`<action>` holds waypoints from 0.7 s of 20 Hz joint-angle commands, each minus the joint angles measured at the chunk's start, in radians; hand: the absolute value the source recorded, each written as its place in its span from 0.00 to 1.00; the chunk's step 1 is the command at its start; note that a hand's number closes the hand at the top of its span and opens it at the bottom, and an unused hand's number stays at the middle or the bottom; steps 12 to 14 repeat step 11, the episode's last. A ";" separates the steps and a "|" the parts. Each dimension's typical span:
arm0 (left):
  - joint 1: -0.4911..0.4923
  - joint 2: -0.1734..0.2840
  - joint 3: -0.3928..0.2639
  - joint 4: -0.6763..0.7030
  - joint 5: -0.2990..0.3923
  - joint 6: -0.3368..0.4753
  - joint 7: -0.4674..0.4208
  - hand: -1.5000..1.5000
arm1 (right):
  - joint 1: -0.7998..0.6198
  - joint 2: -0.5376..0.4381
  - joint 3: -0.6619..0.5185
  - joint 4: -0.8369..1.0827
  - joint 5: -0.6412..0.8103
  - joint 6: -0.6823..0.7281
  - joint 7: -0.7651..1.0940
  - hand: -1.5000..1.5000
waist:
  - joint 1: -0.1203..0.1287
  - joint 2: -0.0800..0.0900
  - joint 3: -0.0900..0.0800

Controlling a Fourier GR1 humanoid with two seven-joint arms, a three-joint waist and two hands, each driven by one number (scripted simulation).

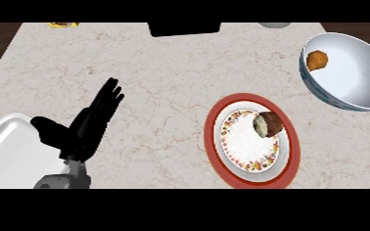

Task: Pick the croissant from the plate and place it in the bowl

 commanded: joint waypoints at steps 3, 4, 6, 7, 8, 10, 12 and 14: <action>0.025 0.011 0.031 -0.019 0.019 0.005 0.003 0.50 | 0.360 0.114 -0.118 -0.242 -0.137 0.209 -0.098 1.00 | -0.034 -0.001 0.000; 0.014 0.002 0.019 -0.038 0.008 0.021 0.019 0.50 | 0.422 0.163 -0.111 -0.278 -0.136 0.228 -0.129 1.00 | -0.039 -0.002 0.001; 0.065 0.018 0.013 -0.031 0.012 -0.021 -0.020 0.50 | 0.542 0.211 -0.144 -0.334 -0.201 0.294 -0.130 1.00 | -0.016 0.005 0.001; 0.031 0.017 0.026 -0.026 0.013 -0.006 -0.010 0.50 | 0.602 0.257 -0.150 -0.376 -0.208 0.301 -0.153 1.00 | -0.031 0.005 0.001; 0.043 -0.011 0.004 -0.042 0.004 0.015 -0.005 0.50 | 0.660 0.292 -0.143 -0.413 -0.209 0.322 -0.179 1.00 | -0.025 0.005 0.002; 0.029 -0.012 0.003 -0.047 0.000 0.024 0.008 0.50 | 0.771 0.347 -0.112 -0.461 -0.205 0.374 -0.207 1.00 | -0.020 0.007 0.004; 0.038 0.004 0.011 -0.024 0.008 -0.002 -0.005 0.50 | 0.798 0.408 -0.073 -0.519 -0.192 0.371 -0.221 1.00 | -0.017 0.010 0.002; 0.038 0.004 0.011 -0.024 0.008 -0.002 -0.005 0.50 | 0.798 0.408 -0.073 -0.519 -0.192 0.371 -0.221 1.00 | -0.017 0.010 0.002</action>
